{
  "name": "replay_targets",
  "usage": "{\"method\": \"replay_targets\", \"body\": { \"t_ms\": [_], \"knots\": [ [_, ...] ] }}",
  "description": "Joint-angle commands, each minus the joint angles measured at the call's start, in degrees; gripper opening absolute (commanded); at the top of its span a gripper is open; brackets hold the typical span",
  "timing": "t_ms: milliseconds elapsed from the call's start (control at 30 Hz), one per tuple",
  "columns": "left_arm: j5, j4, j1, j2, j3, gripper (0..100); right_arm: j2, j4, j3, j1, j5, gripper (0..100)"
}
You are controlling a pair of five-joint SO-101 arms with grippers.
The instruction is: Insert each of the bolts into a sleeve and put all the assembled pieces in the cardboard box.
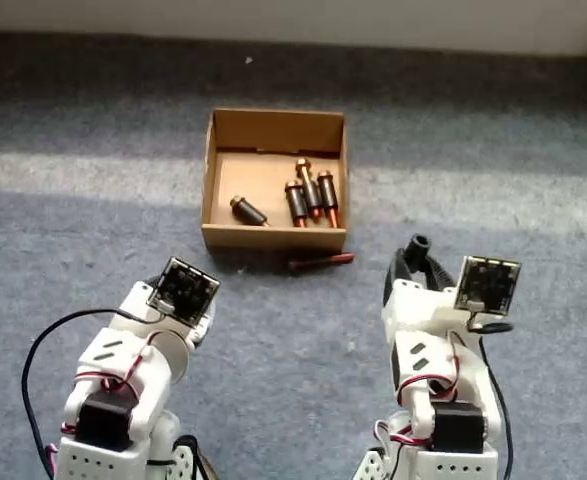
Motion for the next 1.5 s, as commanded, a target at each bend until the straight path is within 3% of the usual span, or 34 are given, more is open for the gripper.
{"method": "replay_targets", "body": {
  "t_ms": [0, 167, 667, 1033, 1467],
  "knots": [
    [-0.26, 3.78, 8.04, -0.13, -8.48, 16, -0.22, -1.63, -0.57, 4.18, -1.49, 0.9],
    [-0.35, 4.13, 14.73, 10.42, -13.58, 16, -1.45, -1.63, -0.57, 8.13, -1.49, 0.9],
    [-0.44, -5.63, 27.30, 70.37, -47.78, 16, -1.54, -3.47, -0.22, 11.12, -1.49, 0.9],
    [-0.44, -5.71, 27.56, 101.58, -69.05, 16, -1.54, -3.65, -0.13, 11.12, -1.23, 0.9],
    [-0.09, -6.07, 27.30, 120.04, -80.84, 16, -1.54, -3.65, -0.40, 10.95, -1.14, 0.9]
  ]
}}
